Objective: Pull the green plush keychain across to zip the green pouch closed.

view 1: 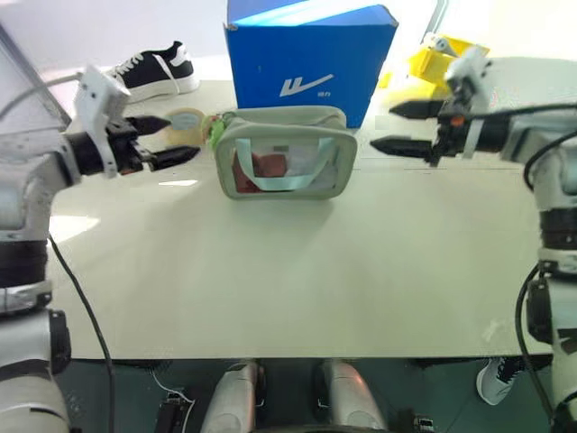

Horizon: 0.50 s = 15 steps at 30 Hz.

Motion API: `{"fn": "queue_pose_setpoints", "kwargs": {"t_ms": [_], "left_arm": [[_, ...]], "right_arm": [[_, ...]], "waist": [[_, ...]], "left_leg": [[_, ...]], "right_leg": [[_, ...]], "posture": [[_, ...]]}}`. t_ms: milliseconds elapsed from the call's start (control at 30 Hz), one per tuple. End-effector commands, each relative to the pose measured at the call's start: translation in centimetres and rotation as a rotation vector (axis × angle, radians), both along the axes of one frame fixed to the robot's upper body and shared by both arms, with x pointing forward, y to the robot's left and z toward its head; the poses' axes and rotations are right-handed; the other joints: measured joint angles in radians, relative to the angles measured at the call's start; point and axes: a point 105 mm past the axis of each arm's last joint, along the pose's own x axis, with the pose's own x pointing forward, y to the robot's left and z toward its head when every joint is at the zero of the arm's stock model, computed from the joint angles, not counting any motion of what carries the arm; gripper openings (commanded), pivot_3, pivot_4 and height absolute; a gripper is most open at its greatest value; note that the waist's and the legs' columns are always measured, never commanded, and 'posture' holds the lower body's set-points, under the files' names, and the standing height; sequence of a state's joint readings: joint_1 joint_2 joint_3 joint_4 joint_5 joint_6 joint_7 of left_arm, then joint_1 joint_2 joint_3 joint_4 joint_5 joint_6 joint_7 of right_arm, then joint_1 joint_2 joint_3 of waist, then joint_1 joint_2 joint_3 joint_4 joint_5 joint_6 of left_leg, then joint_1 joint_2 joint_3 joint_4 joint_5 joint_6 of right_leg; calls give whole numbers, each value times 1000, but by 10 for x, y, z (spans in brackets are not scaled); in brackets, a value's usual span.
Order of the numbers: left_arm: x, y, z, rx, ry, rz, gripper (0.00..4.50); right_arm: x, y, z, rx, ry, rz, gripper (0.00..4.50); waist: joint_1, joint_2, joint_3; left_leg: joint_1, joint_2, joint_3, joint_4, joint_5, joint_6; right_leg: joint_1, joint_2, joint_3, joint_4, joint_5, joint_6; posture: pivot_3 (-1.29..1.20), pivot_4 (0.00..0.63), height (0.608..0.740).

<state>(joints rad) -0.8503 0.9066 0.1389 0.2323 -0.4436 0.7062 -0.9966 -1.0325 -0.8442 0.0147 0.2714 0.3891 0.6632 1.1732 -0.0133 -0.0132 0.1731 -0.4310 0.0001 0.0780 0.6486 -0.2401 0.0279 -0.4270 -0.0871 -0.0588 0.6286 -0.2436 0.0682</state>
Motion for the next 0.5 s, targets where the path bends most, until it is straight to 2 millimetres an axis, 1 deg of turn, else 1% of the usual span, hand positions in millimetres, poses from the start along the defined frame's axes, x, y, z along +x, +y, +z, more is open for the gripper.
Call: {"fn": "queue_pose_setpoints", "kwargs": {"t_ms": [33,167,333,500], "left_arm": [[-2,14,22,24,-89,13,4463],[-3,14,23,29,-72,-3,4463],[-9,10,17,65,-47,-43,4463],[-10,9,24,41,-57,-46,4463]], "right_arm": [[-2,-3,7,13,-19,9,4500],[-2,-4,0,-2,-13,3,4500],[-5,-8,0,-8,-11,-6,4500],[-8,-10,-3,-11,0,-11,4500]], "waist": [[0,0,0],[0,0,0],[-3,0,0],[-4,0,0]], "left_leg": [[0,0,0,0,0,0],[0,-1,4,0,-1,-1],[-4,-1,5,-2,-1,1],[-7,-1,5,-2,-1,2]], "right_leg": [[0,-1,0,0,0,0],[-2,-6,0,0,1,-1],[-6,-7,0,1,1,0],[-10,-7,0,1,3,2]], "posture": [[0,150,740],[0,150,740],[0,150,740],[0,150,740]]}}
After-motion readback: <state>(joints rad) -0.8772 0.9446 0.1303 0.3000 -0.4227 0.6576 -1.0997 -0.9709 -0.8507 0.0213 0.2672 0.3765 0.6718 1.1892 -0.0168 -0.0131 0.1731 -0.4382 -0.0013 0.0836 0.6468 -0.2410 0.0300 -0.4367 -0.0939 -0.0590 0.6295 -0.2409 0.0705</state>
